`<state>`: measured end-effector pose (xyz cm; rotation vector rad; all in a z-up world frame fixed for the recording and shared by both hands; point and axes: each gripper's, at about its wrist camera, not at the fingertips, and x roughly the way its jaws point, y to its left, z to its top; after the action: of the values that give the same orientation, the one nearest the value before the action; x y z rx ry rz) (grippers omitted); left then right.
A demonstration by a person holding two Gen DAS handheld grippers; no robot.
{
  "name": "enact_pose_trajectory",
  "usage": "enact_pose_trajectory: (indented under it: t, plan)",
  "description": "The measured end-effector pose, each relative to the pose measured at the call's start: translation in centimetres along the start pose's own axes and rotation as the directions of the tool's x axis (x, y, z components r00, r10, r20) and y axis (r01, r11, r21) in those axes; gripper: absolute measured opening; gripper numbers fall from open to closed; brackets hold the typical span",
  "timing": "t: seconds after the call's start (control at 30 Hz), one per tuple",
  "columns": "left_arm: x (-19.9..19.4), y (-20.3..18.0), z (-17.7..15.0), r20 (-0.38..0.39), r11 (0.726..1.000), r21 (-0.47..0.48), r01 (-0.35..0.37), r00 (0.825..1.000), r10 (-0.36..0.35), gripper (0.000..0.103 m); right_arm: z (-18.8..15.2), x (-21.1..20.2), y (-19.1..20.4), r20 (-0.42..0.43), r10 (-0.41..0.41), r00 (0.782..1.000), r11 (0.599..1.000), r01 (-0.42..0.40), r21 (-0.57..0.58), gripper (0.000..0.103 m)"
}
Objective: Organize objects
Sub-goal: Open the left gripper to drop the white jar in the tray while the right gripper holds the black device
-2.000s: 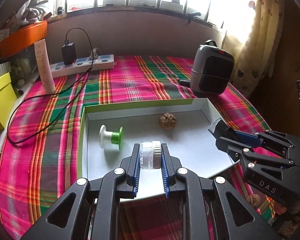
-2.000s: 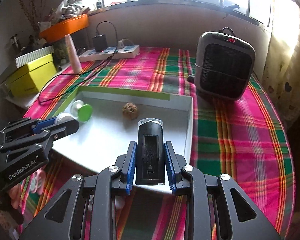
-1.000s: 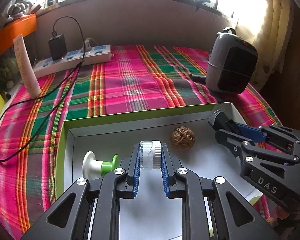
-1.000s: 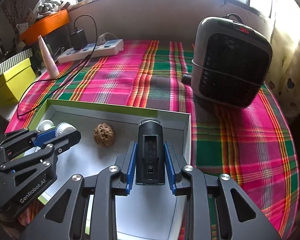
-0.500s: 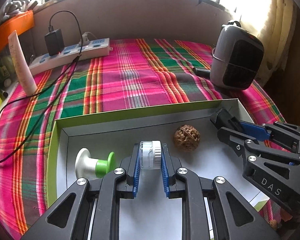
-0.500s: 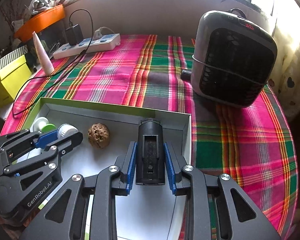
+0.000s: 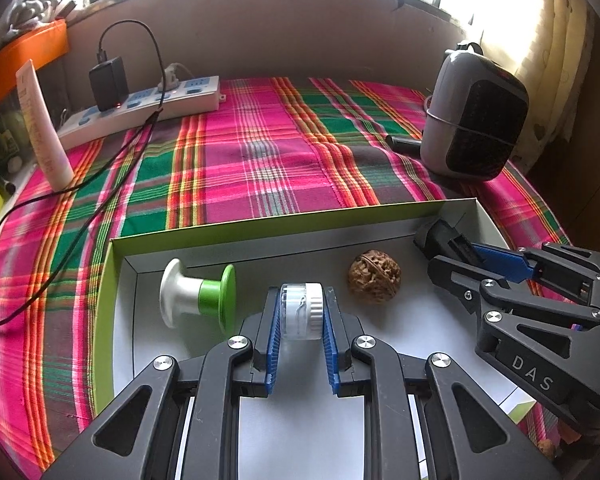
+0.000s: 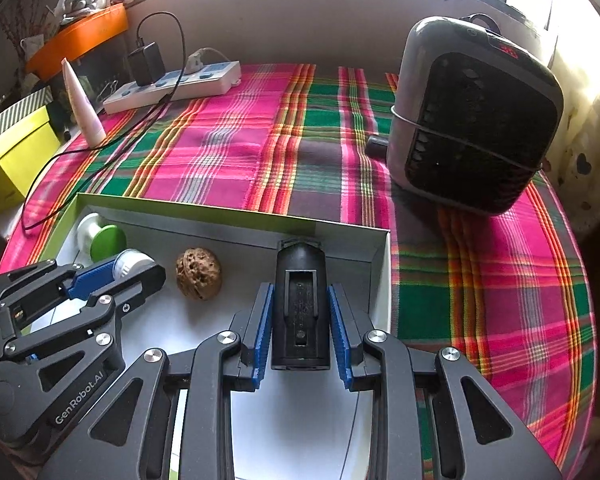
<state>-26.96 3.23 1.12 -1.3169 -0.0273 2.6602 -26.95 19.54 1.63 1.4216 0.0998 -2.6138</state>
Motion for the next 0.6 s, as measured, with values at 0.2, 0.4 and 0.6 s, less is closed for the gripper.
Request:
enact_pose_trajectory:
  t: [0.2, 0.4, 0.6]
  plan:
    - [0.02, -0.08, -0.06, 0.0, 1.0, 0.003, 0.002, 1.0, -0.002, 0.019, -0.03, 0.28, 0.18, -0.008, -0.007, 1.0, 1.0, 0.007, 0.002, 0.029]
    - [0.03, -0.09, -0.02, 0.0, 1.0, 0.004, 0.001, 1.0, -0.001, 0.021, -0.02, 0.29, 0.23, -0.009, -0.007, 1.0, 1.0, 0.007, 0.001, 0.029]
    - [-0.04, -0.09, 0.03, -0.001, 1.0, -0.002, 0.01, 1.0, -0.01, 0.024, -0.1, 0.26, 0.21, -0.009, -0.009, 1.0, 1.0, 0.009, 0.001, 0.029]
